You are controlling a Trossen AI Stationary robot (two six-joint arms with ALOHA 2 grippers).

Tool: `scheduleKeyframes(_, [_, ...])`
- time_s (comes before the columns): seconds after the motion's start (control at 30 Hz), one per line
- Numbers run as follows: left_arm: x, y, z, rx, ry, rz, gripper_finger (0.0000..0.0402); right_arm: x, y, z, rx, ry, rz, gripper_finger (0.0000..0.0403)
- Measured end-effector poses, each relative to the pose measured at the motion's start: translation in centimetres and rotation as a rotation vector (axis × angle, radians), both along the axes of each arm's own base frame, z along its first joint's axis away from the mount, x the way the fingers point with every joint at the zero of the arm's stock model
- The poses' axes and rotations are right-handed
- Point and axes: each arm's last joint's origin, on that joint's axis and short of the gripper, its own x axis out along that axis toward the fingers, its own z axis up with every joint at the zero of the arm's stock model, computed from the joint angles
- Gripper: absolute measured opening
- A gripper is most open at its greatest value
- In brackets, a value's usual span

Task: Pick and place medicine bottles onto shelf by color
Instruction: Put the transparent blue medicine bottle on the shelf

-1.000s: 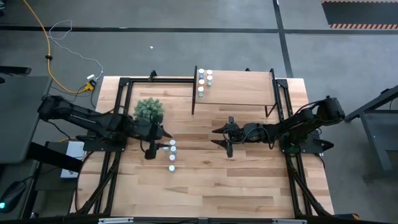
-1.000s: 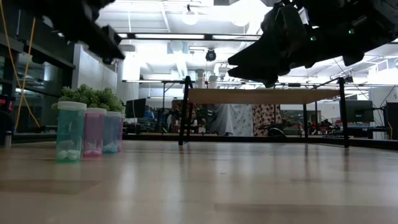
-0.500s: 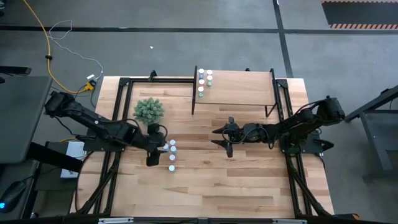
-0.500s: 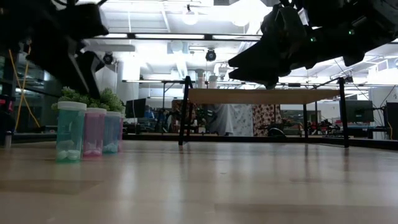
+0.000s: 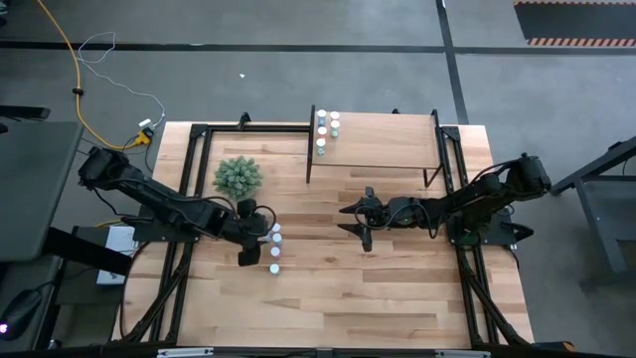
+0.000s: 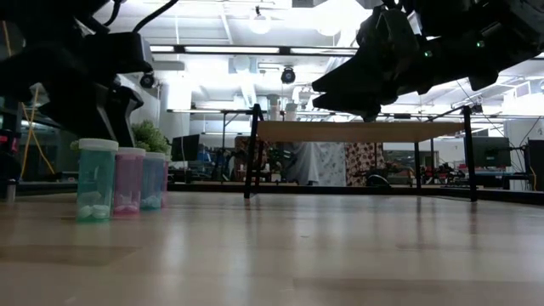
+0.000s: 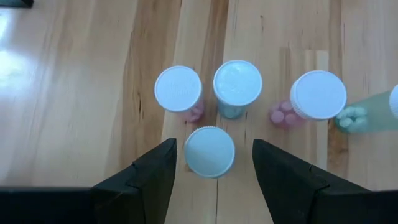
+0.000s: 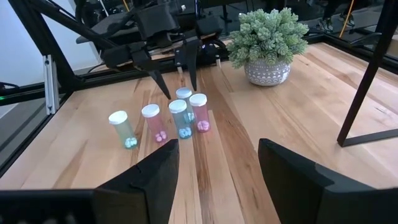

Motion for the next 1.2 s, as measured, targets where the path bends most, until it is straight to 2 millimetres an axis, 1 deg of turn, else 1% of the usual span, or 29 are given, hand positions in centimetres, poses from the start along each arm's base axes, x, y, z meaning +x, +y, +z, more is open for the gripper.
scheduleKeyframes(0.53, [0.0, 0.0, 0.0, -0.001, 0.0, 0.003, 0.0202, 0.0, 0.0, 0.0, 0.0, 0.0, 0.0, 0.0211])
scheduleKeyframes(0.87, [0.5, 0.0, -1.5, 0.04, 0.061, 0.022, 0.0202, 0.0, 0.0, 0.0, 0.0, 0.005, 0.001, 0.0211])
scheduleKeyframes(1.2, [0.7, 0.0, -1.4, 0.06, 0.039, 0.037, 0.0202, 0.0, 0.0, 0.0, 0.0, 0.006, 0.0, 0.0211])
